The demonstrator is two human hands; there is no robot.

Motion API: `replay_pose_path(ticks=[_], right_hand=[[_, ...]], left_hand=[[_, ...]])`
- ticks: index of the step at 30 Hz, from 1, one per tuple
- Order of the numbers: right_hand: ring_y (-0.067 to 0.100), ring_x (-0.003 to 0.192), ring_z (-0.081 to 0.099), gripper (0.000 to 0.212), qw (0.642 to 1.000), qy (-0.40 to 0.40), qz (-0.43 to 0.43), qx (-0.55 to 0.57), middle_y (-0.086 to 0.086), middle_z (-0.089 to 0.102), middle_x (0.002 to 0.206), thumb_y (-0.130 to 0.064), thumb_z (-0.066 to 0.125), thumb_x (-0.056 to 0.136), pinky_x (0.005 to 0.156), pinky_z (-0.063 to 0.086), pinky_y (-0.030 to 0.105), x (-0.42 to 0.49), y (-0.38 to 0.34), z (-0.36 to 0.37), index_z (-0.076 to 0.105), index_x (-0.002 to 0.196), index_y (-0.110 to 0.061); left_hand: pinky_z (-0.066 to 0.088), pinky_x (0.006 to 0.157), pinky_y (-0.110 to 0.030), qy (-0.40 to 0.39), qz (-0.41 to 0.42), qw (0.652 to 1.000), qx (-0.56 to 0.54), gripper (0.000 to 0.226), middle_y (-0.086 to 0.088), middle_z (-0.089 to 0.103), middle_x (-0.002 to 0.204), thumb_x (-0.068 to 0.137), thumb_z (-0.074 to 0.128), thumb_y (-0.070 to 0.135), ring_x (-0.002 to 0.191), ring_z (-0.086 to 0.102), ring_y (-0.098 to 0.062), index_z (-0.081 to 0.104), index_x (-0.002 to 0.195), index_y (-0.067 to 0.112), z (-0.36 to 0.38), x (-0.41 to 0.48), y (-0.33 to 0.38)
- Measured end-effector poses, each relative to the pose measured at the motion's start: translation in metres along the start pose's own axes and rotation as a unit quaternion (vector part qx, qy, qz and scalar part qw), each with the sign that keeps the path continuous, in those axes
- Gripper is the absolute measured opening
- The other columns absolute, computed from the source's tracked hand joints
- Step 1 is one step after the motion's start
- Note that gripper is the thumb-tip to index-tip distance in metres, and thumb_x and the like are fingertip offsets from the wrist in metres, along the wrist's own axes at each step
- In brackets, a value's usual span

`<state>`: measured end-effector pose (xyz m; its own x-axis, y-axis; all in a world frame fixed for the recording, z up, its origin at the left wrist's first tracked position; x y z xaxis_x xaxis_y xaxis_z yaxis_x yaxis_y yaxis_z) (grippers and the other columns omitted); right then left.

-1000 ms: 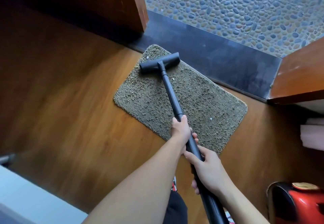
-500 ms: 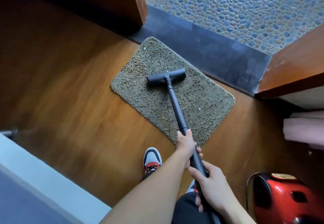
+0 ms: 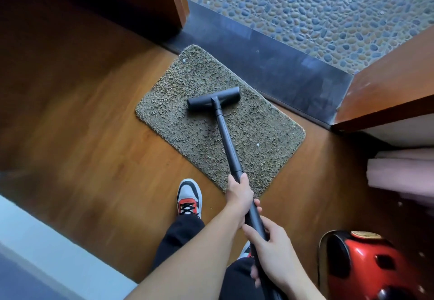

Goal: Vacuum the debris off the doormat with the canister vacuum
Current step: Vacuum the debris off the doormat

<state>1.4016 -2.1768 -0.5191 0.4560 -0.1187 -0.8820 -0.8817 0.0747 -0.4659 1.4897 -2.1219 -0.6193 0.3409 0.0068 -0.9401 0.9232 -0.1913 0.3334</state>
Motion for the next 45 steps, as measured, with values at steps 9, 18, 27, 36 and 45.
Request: replay_pose_path(ticks=[9, 18, 27, 36, 45], right_hand=[[0.035, 0.040, 0.061, 0.009, 0.999, 0.032, 0.010, 0.014, 0.008, 0.058, 0.052, -0.036, 0.062, 0.099, 0.041, 0.051, 0.034, 0.031, -0.048, 0.019, 0.061, 0.093, -0.029], [0.029, 0.040, 0.060, 0.012, 0.998, 0.050, 0.019, 0.012, 0.008, 0.057, 0.057, -0.030, 0.062, 0.099, 0.041, 0.052, 0.035, 0.046, -0.085, 0.019, 0.059, 0.091, -0.022], [0.032, 0.040, 0.059, 0.010, 1.000, 0.018, 0.023, 0.004, 0.010, 0.055, 0.050, -0.028, 0.060, 0.101, 0.039, 0.050, 0.033, 0.006, -0.044, 0.012, 0.059, 0.093, -0.021], [0.007, 0.053, 0.063, 0.012, 0.996, 0.052, 0.003, -0.068, 0.012, 0.074, 0.082, -0.035, 0.068, 0.094, 0.067, 0.053, 0.033, -0.009, 0.003, 0.005, 0.069, 0.104, -0.040], [0.035, 0.044, 0.066, 0.004, 0.999, 0.020, -0.005, -0.036, 0.006, 0.060, 0.054, -0.037, 0.061, 0.097, 0.045, 0.053, 0.037, 0.028, -0.057, 0.031, 0.063, 0.098, -0.041]], left_hand=[[0.046, 0.042, -0.026, -0.017, 0.007, 1.000, 0.023, 0.020, -0.008, 0.046, 0.073, 0.106, 0.037, 0.036, 0.040, 0.046, -0.015, 0.040, 0.111, 0.016, -0.016, 0.030, 0.052], [0.046, 0.041, -0.025, -0.025, -0.003, 1.000, 0.019, 0.020, -0.008, 0.045, 0.073, 0.107, 0.037, 0.033, 0.042, 0.045, -0.016, 0.039, 0.111, 0.014, -0.018, 0.034, 0.098], [0.045, 0.041, -0.025, -0.024, -0.023, 0.999, 0.012, 0.020, -0.008, 0.044, 0.072, 0.106, 0.037, 0.034, 0.039, 0.045, -0.015, 0.039, 0.111, 0.014, -0.013, 0.001, 0.044], [0.046, 0.040, -0.025, -0.002, -0.016, 1.000, 0.019, 0.022, -0.010, 0.048, 0.077, 0.107, 0.036, 0.035, 0.037, 0.047, -0.014, 0.041, 0.113, 0.015, -0.013, -0.015, -0.001], [0.044, 0.038, -0.024, 0.010, -0.004, 1.000, 0.015, 0.022, -0.009, 0.047, 0.074, 0.107, 0.037, 0.035, 0.038, 0.046, -0.015, 0.041, 0.116, 0.015, -0.038, 0.020, 0.060]])
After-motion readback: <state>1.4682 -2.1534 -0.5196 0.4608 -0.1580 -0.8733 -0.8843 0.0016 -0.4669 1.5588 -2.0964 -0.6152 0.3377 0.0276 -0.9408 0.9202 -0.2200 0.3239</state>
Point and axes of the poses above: each hand's wrist, its own x-axis towards the middle knuckle, its own z-axis out of the palm, y = z × x, the point moved 7 cm from there along x, towards the middle knuckle
